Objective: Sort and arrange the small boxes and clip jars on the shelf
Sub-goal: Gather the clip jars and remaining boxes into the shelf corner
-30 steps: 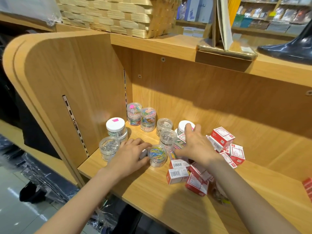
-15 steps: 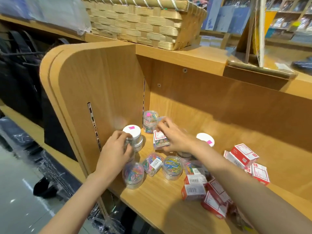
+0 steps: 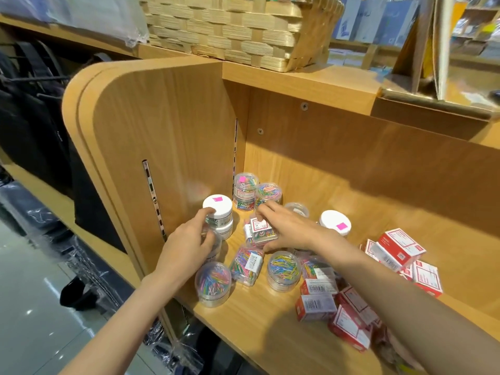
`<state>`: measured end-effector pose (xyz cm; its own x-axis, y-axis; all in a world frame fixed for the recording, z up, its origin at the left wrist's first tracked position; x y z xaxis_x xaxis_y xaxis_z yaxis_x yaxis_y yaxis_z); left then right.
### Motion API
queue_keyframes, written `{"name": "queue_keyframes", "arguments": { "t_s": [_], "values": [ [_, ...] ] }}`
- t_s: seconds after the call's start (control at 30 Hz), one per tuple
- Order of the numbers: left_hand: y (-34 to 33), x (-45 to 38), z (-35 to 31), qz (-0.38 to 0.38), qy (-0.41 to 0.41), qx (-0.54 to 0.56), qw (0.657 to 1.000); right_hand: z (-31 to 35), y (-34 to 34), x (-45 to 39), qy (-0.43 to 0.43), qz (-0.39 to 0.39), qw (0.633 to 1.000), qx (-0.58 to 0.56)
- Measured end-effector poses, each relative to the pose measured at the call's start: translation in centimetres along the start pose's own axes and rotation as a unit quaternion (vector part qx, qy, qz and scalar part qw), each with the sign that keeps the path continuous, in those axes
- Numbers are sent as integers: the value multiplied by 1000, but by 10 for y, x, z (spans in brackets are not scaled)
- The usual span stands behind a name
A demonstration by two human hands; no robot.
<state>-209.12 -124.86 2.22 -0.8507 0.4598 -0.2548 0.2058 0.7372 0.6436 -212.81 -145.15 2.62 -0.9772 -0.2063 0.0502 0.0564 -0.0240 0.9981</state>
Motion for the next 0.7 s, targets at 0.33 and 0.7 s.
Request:
{"name": "queue_keyframes", "arguments": {
  "t_s": [0.33,0.7],
  "values": [
    [6,19,11,-53,-70,24,996,7,10,10,-21,-47,997,55],
    [3,32,20,-30,-94,-10,995,78,-15,45,-118,-13,986,119]
  ]
}}
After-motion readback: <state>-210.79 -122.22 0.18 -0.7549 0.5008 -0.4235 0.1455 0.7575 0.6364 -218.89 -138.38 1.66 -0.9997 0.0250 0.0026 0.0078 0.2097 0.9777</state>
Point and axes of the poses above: each hand's wrist, its own x-axis away from the middle knuckle, its own y-axis out of the back of the hand, z = x × y, the point moved 4 cm from there along -x, towards the middle knuckle, and after that the axes turned 11 degrees about x, right-handed, at the moved point
